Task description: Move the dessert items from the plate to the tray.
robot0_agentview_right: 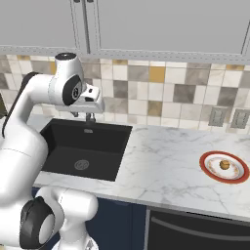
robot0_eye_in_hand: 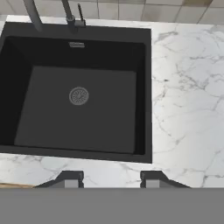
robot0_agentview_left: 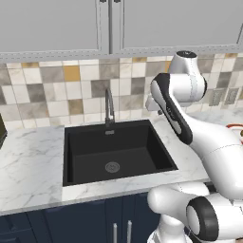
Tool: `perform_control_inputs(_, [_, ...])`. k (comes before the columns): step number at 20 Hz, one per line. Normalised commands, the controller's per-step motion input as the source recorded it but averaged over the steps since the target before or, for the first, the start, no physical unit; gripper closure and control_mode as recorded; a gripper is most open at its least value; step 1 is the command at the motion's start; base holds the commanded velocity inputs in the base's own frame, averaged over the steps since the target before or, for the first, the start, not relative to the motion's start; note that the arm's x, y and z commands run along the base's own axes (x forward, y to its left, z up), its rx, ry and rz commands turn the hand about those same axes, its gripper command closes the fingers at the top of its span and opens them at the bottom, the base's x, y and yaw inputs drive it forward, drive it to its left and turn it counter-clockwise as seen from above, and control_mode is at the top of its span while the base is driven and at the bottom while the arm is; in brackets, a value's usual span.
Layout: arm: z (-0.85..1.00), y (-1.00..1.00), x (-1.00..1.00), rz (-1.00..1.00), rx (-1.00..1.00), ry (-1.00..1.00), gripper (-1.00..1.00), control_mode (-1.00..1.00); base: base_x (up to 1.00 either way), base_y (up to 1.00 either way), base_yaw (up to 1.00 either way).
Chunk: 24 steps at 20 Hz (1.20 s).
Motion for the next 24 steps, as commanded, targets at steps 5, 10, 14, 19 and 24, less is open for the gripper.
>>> perform_control_inputs(5, [0.0, -0.21, -0.22, -0.09, 0.02, -0.01, -1.0, -1.0, 0.0, 0.0, 0.0])
perform_control_inputs(10, [0.19, -0.59, -0.24, -0.41, 0.05, 0.03, -1.0, -1.0, 0.0, 0.0, 0.0])
perform_control_inputs(14, [0.02, -0.92, 0.0, -0.23, 0.0, 0.01, -1.0, -1.0, 0.0, 0.0, 0.0])
perform_control_inputs(19, [-0.35, -1.0, 0.22, -0.32, -0.05, 0.03, -1.0, -1.0, 0.0, 0.0, 0.0])
perform_control_inputs(24, [-0.33, -1.0, 0.02, -0.34, -0.03, 0.05, -1.0, -1.0, 0.0, 0.0, 0.0])
